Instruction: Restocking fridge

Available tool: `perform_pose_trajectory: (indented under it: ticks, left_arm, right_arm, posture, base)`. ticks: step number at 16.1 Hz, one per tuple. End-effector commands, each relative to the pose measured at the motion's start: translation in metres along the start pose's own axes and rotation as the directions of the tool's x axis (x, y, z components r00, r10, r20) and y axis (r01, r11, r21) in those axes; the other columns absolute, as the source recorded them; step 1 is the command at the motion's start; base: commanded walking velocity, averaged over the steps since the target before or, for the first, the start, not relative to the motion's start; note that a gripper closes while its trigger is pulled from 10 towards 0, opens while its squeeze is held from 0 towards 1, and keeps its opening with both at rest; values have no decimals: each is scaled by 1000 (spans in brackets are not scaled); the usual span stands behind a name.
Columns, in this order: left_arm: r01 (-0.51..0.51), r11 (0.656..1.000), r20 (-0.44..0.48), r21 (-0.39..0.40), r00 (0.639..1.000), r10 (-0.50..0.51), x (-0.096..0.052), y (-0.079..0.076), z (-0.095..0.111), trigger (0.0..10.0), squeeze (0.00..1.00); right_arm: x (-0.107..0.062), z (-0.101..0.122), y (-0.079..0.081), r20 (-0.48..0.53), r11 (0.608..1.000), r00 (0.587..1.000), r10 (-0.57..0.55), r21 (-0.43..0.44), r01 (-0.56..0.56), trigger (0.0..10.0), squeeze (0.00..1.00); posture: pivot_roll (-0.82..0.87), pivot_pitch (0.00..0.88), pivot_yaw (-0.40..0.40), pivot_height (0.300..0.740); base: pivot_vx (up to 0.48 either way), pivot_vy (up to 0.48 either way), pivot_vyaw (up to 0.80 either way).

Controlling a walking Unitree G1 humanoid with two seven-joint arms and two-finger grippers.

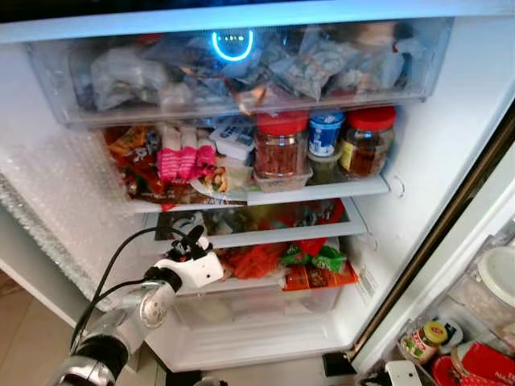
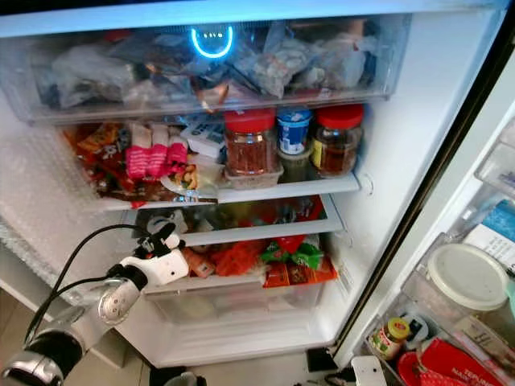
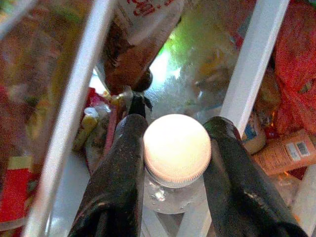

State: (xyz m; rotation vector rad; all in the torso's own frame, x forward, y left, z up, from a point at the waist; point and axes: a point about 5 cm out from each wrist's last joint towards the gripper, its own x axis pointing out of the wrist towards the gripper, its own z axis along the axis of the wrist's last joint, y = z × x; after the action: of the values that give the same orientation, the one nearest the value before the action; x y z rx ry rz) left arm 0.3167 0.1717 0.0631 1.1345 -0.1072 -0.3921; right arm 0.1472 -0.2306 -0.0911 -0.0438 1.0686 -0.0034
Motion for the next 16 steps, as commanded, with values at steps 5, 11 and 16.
perform_pose_trajectory:
  ticks: [5,11,16]
  left_arm:
    - [30,999,-94,39,995,-26,11,-4,-6,10000,0]
    - [-71,967,-200,-244,979,22,17,-3,-7,10000,0]
    - [-44,976,-160,-212,987,10,24,3,-1,10000,0]
  right_arm:
    - [-1,-9,0,-23,1000,1000,-2,12,3,10000,0]
    - [-2,-11,-2,-30,1000,1000,-4,7,5,10000,0]
    - [-1,-9,0,-27,1000,1000,4,-4,-4,10000,0]
  posture:
    - [-77,66,-11,660]
    - [-80,78,-18,660]
    - [-82,69,-9,660]
  base:
    - [0,0,0]
    - [0,0,0]
    - [0,0,0]
